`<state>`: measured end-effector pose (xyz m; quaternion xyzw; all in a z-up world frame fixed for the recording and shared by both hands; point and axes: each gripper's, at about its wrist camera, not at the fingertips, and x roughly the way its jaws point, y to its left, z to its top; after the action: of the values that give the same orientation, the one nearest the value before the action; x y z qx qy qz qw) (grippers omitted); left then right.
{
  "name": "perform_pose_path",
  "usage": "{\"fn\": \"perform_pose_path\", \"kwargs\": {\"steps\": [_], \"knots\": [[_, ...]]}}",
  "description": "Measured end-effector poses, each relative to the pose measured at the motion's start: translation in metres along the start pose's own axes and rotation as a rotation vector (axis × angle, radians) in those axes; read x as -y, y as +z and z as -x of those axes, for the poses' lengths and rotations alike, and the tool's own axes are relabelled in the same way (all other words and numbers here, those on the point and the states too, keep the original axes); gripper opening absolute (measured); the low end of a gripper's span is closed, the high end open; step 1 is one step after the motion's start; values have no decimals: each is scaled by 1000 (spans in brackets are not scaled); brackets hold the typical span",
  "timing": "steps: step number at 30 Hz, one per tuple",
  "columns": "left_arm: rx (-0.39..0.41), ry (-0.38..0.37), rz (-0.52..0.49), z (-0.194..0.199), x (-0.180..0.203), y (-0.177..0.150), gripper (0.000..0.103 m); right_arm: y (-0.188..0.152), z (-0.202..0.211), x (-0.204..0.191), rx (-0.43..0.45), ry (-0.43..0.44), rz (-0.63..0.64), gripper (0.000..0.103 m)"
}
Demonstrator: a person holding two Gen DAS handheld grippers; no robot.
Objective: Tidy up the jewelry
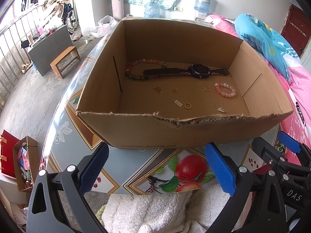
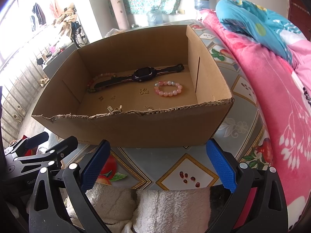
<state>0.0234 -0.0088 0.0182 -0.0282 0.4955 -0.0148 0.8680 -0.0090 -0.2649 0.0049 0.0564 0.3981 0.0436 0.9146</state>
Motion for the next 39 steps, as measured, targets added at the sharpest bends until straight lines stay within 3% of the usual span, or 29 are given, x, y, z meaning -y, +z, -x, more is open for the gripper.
{"fn": "perform_pose_path", "kwargs": {"steps": [39], "knots": [[-3, 0, -1, -1, 0, -1, 97, 0, -3, -2, -2, 3, 3, 95]]}}
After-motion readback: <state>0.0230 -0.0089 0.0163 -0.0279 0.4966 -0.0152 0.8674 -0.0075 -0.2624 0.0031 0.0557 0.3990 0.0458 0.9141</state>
